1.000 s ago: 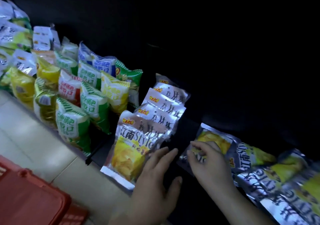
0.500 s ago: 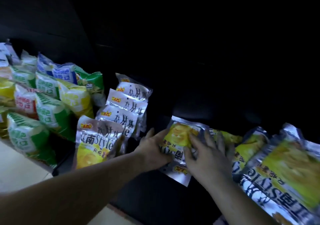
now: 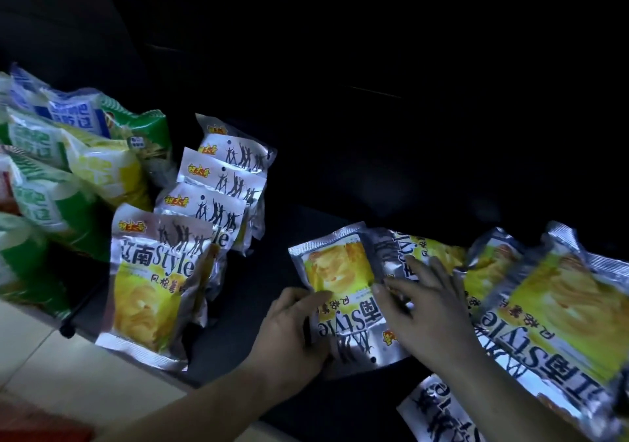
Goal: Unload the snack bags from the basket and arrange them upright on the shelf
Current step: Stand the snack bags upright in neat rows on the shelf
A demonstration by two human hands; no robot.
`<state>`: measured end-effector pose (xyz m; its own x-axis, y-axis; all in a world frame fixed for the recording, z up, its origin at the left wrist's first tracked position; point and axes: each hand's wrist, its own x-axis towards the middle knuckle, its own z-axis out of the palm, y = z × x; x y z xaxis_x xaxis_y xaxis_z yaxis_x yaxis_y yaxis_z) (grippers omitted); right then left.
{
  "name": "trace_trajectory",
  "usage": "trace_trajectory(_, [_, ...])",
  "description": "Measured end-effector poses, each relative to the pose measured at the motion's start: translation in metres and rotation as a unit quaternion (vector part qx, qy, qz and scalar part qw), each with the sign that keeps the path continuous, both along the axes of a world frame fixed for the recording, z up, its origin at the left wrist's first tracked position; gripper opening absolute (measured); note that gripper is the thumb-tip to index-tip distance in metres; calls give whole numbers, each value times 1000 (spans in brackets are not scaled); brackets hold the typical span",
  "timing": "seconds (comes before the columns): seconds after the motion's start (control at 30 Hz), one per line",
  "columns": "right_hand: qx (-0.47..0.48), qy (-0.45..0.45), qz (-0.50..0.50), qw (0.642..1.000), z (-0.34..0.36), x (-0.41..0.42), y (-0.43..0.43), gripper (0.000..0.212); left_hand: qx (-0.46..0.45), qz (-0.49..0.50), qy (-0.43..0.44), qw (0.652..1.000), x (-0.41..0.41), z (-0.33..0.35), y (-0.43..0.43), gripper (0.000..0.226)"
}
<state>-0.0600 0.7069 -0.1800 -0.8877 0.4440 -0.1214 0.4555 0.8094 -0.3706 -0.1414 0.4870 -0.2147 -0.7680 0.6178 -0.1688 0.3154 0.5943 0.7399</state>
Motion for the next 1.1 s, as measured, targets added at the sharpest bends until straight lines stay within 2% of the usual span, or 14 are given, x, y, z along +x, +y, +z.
trace_trajectory(0.13, [46,-7,-27,999,0,-5,-11,67,105,67,-81,989,-1,19,-2,53])
trace_trajectory(0.2, [24,78,-30,996,11,-12,-21,49,133,71,-74,986,-12,37,-2,54])
trace_trajectory(0.27, [-53,153,0,987,28,-22,-29,26,142,42,-41,988,-29,61,-4,63])
trace_trajectory(0.33, [-102,181,69,976,49,-37,-37,32,120,-3,4,993,-47,90,-9,73])
trace_trajectory(0.4, [-110,188,135,967,67,-51,-47,42,93,-45,58,993,-63,117,-13,79])
trace_trajectory(0.57, [-102,145,173,969,83,-69,-57,47,65,-78,113,988,-82,157,-20,75])
trace_trajectory(0.67, [-99,150,146,973,81,-67,-60,40,143,-29,97,985,-88,161,-22,67])
trace_trajectory(0.77, [-153,187,43,969,72,-66,-64,38,168,87,265,946,-96,157,-29,54])
trace_trajectory(0.8, [-184,208,2,961,69,-67,-64,39,171,132,306,927,-97,154,-33,44])
trace_trajectory(0.83, [-218,230,-33,948,66,-69,-63,40,175,171,310,919,-95,152,-35,34])
trace_trajectory(0.87, [-251,248,-60,934,63,-71,-63,40,179,198,278,923,-90,148,-36,27])
trace_trajectory(0.9, [-278,262,-82,921,62,-74,-64,40,183,209,209,938,-82,141,-35,21])
trace_trajectory(0.97, [-305,278,-114,904,60,-78,-66,38,179,179,66,965,-64,120,-29,13])
trace_trajectory(1.1, [-356,294,-116,880,59,-82,-75,29,182,127,-47,974,-47,77,-20,30])
